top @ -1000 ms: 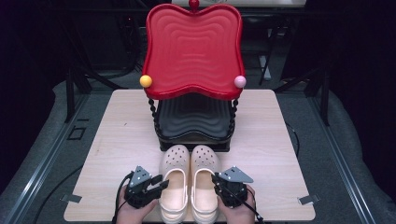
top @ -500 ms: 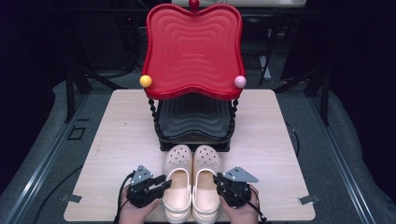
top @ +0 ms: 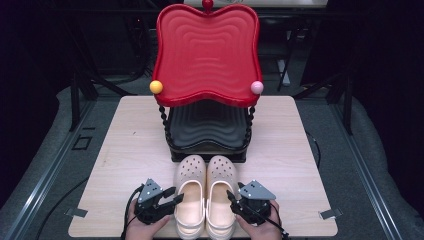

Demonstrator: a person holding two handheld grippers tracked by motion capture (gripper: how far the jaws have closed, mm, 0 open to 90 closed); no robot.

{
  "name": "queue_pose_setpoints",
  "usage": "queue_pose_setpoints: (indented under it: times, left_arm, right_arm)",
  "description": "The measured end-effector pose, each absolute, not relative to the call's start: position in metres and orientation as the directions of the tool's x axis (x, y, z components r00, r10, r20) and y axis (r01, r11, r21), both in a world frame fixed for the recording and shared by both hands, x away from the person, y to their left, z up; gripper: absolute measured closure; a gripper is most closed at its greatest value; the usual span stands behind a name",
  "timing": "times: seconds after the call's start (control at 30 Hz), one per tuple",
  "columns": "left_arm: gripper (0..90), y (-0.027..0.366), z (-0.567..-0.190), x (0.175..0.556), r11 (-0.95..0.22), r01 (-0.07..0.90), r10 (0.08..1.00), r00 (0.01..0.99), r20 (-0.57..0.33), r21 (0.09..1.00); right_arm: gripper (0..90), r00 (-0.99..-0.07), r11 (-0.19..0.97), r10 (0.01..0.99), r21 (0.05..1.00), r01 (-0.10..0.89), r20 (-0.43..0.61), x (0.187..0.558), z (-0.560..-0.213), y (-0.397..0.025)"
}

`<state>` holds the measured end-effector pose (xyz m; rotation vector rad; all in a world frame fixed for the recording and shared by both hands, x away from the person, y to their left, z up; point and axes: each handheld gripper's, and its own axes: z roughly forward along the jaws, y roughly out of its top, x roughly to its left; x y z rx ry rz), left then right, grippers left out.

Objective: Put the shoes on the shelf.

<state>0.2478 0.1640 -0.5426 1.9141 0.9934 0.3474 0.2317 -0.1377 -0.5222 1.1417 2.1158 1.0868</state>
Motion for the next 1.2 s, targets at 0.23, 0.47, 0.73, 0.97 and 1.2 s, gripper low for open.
queue_pose_setpoints:
  times: [0.23, 0.47, 0.73, 0.97, 1.2]
  left_arm:
    - [56.7, 0.164, -0.533, 0.249, -0.283, 0.471, 0.741, 0.660, -0.121, 0.836]
    - [55.6, 0.160, -0.521, 0.254, -0.351, 0.436, 0.732, 0.679, -0.047, 0.829]
    - [59.4, 0.145, -0.520, 0.261, -0.417, 0.409, 0.717, 0.697, 0.017, 0.812]
    - [65.1, 0.139, -0.523, 0.264, -0.437, 0.389, 0.725, 0.685, 0.062, 0.811]
    - [65.5, 0.133, -0.521, 0.271, -0.434, 0.396, 0.732, 0.678, 0.061, 0.809]
  right_arm:
    - [48.8, -0.582, 0.397, 0.809, 0.802, 0.447, -0.076, 0.233, -0.518, -0.133]
    - [50.6, -0.608, 0.487, 0.775, 0.774, 0.405, -0.170, 0.237, -0.511, -0.127]
    - [65.0, -0.635, 0.559, 0.732, 0.749, 0.355, -0.245, 0.244, -0.508, -0.121]
    - [69.4, -0.637, 0.555, 0.734, 0.749, 0.360, -0.238, 0.251, -0.510, -0.121]
    - [70.0, -0.631, 0.556, 0.739, 0.743, 0.374, -0.235, 0.256, -0.517, -0.120]
